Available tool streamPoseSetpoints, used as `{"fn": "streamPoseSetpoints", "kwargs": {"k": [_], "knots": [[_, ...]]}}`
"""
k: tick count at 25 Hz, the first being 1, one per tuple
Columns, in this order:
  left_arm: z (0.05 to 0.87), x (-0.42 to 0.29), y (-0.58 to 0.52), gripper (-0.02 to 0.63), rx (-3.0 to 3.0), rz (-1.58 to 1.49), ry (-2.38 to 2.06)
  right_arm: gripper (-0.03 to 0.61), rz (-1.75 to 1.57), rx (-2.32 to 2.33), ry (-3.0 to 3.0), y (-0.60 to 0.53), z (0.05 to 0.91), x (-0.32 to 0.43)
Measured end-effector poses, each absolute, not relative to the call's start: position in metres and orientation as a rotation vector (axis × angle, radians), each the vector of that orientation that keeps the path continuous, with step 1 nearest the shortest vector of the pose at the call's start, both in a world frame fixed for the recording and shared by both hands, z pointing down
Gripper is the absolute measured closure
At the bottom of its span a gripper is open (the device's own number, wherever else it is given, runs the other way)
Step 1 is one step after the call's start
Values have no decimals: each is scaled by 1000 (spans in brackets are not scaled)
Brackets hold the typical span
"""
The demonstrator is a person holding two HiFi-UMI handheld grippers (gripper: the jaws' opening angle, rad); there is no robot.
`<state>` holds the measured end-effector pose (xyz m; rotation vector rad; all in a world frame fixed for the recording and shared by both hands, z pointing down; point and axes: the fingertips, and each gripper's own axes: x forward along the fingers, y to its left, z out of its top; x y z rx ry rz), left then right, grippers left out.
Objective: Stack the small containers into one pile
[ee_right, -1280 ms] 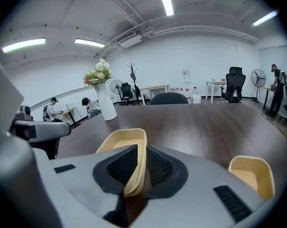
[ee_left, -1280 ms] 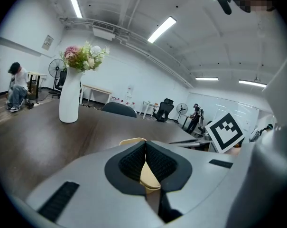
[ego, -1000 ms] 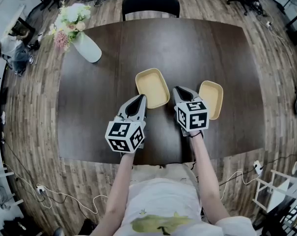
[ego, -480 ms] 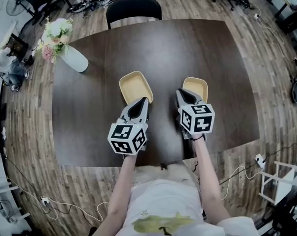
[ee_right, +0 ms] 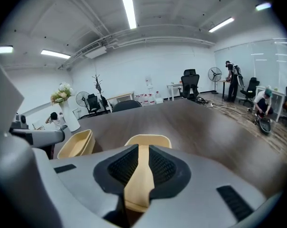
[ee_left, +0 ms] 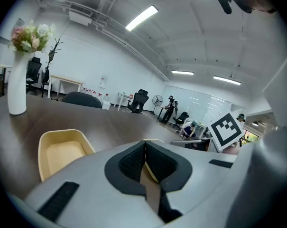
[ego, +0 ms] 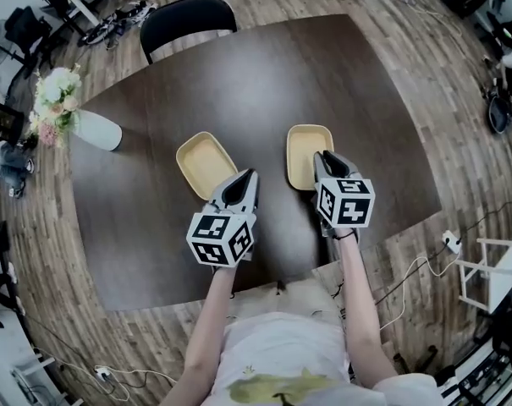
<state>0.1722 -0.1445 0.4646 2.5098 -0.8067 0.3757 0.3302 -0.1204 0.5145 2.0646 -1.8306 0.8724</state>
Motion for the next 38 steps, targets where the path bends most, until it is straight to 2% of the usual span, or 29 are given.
{"fn": "streamPoseSetpoints", "kwargs": {"k": [2, 8, 17, 21, 26, 29, 38], "knots": [[470, 183, -140, 589, 2510, 393, -774, 495, 880, 2094, -1781, -115, 521, 345], [486, 199, -136, 589, 2492, 442, -717, 425, 877, 2130, -1658, -108, 542, 368], [502, 211, -134, 589, 2469, 484, -682, 414, 984, 2121, -1610, -113, 567, 376], [507, 214, -132, 589, 2463, 494, -672, 419, 1009, 2101, -1583, -115, 578, 378], [507, 213, -128, 589, 2458, 493, -673, 502, 1023, 2104, -1533, -114, 584, 382], [506, 209, -127, 589, 2456, 487, -681, 529, 1027, 2120, -1505, -112, 586, 383], [494, 187, -130, 589, 2461, 442, -742, 541, 1022, 2159, -1550, -114, 567, 373]]}}
